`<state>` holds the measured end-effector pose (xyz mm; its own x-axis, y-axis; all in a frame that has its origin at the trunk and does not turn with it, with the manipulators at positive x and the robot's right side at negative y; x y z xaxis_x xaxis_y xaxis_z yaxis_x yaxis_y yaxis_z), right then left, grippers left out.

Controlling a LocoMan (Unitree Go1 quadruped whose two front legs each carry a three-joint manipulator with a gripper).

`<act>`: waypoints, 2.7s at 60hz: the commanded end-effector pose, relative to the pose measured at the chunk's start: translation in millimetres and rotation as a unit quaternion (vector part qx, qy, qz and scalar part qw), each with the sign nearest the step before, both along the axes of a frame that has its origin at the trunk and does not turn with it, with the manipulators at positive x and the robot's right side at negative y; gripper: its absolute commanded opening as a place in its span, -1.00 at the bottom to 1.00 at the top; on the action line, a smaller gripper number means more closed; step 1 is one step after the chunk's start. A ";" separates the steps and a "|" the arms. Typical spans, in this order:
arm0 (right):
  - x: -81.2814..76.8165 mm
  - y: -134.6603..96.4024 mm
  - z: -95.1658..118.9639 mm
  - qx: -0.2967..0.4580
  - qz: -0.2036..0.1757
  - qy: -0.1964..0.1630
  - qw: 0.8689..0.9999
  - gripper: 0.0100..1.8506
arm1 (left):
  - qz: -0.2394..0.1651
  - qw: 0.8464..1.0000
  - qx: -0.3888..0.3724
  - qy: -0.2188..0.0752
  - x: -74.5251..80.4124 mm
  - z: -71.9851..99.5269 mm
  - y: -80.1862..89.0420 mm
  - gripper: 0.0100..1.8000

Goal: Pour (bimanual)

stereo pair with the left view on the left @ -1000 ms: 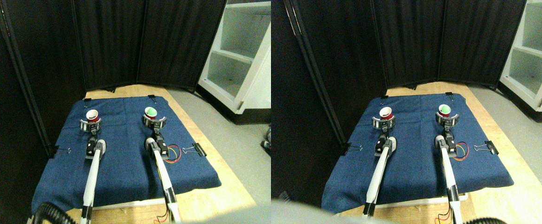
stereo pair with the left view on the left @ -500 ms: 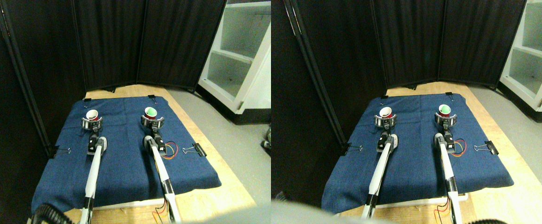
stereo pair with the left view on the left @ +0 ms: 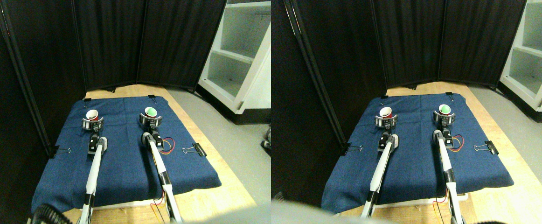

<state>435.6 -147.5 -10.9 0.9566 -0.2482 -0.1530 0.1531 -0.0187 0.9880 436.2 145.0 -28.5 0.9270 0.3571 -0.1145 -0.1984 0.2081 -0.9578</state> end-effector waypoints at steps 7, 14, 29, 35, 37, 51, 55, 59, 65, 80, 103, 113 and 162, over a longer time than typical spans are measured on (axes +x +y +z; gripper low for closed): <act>5.7 -0.4 1.6 -0.001 -0.005 -0.006 1.000 0.19 | 0.009 1.000 -0.012 -0.009 8.3 -6.3 2.7 0.33; 8.5 -2.3 1.9 0.001 -0.011 -0.009 1.000 0.20 | 0.003 1.000 -0.015 -0.005 10.0 -5.8 2.5 0.34; 10.1 -7.0 2.3 0.011 -0.019 -0.003 1.000 0.19 | 0.026 0.999 -0.022 -0.011 15.7 -7.5 1.9 0.32; 11.2 -9.2 1.2 0.015 -0.022 -0.002 1.000 0.16 | 0.048 0.999 -0.021 -0.013 17.1 -7.5 1.3 0.22; 11.1 -10.1 0.7 0.014 -0.023 -0.001 1.000 0.13 | 0.067 0.997 -0.030 -0.024 18.3 -7.8 1.0 0.03; 13.0 -8.0 0.9 0.022 -0.091 0.007 0.996 -0.65 | 0.146 0.989 -0.008 -0.028 24.2 -9.9 1.7 -0.64; 14.4 -8.6 0.7 0.033 -0.090 0.007 0.995 -0.65 | 0.153 0.988 -0.001 -0.029 23.8 -9.9 2.4 -0.64; 15.0 -8.5 1.0 0.038 -0.091 0.009 0.995 -0.65 | 0.152 0.988 -0.001 -0.031 22.0 -9.5 2.9 -0.64; 14.6 -8.1 2.0 0.044 -0.098 0.010 0.994 -0.65 | 0.148 0.988 -0.007 -0.039 19.4 -7.5 3.0 -0.64; 12.5 -5.9 4.9 0.019 -0.100 0.001 0.995 -0.65 | 0.132 0.990 -0.001 -0.040 15.3 -1.7 4.0 -0.64; -1.1 -5.5 32.6 -0.043 -0.082 -0.037 0.995 -0.65 | 0.096 0.994 0.004 -0.053 5.9 17.9 -4.0 -0.64; -3.1 -5.9 27.4 -0.034 -0.091 -0.050 0.994 -0.65 | 0.087 0.994 0.038 -0.049 4.5 19.7 -6.8 -0.64; -4.3 6.2 66.2 -0.140 -0.035 -0.063 0.987 -0.65 | -0.024 0.999 0.034 -0.019 1.8 65.0 -31.1 -0.64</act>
<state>428.9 -146.0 37.9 0.9280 -0.3720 -0.0211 0.1215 0.2484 0.9610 436.5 124.0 20.5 0.9345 0.3405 -0.1038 -0.2124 0.2993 -0.9302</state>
